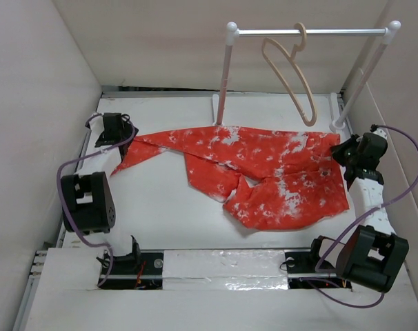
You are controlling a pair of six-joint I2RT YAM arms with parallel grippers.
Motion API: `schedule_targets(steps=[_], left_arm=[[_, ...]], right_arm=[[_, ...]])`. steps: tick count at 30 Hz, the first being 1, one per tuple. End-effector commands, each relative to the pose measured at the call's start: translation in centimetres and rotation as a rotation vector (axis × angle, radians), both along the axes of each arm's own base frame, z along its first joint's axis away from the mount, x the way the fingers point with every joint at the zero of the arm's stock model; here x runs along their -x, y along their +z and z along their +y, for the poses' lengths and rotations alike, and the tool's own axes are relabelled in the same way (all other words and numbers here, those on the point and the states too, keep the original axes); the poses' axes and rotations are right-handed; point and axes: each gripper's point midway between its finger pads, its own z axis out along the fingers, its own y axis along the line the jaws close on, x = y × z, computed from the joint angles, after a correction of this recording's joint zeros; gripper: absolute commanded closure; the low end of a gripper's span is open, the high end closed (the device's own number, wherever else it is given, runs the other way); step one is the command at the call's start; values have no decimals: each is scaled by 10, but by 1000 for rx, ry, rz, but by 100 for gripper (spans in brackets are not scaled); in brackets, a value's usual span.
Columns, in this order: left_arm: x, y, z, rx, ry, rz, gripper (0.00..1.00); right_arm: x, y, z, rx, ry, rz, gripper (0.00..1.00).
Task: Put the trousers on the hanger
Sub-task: Flatten out the trousers at the center of the board.
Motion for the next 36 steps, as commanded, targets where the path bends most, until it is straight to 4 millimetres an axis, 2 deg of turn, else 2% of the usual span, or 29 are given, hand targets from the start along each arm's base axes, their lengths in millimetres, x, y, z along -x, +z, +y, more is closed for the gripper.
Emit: schedule_targets(steps=[1,2,3,5,6,8,10,11,13,18,20,23,25,27,28,29,31,32,34,35,36], left_arm=[[-26,-1,-3,8,-54,26,34],[-37,4,-2,6,-55,16,36],[-40,-12,-1,13,-51,54,38],[-49,-13,0,19,-43,67,39],[-52,-22,0,22,-43,88,39],[-62,-18,2,17,-40,78,39],[-63,-31,3,11,-40,119,39],[-69,-27,5,5,-36,116,39],[-68,-42,6,3,-36,165,42],[-79,-52,7,8,-34,168,48],[-83,-54,6,11,-38,172,54],[-84,-65,5,19,-40,200,54],[-83,-71,5,22,-40,210,66],[-84,-70,6,22,-35,202,84],[-87,-65,6,21,-34,185,99],[-89,-59,6,21,-37,171,100],[-97,-35,3,30,-48,112,100],[-106,-8,-1,39,-69,53,100],[-114,26,-5,44,-92,-17,100],[-122,58,-8,46,-111,-80,100],[-123,90,-9,39,-118,-139,100]], right_arm=[[-11,55,-1,66,20,-192,100],[-9,53,1,66,28,-191,100],[-8,54,2,69,33,-195,100],[-7,56,3,76,42,-200,100],[-6,56,4,78,45,-198,100],[-7,56,8,82,62,-198,100],[-8,55,12,86,75,-196,100],[-8,56,11,87,72,-198,100],[-9,57,11,88,68,-201,100],[-9,57,11,87,73,-200,100],[-9,56,10,91,69,-197,100],[-10,57,8,92,60,-200,100],[-11,58,8,93,62,-203,100],[-11,60,9,94,65,-206,100],[-12,61,9,96,67,-208,100],[-12,60,9,93,69,-208,100],[-13,61,9,94,69,-209,100],[-14,62,9,93,69,-211,100],[-14,63,8,93,62,-215,100],[-14,65,6,91,52,-218,100],[-15,67,6,89,51,-221,100]])
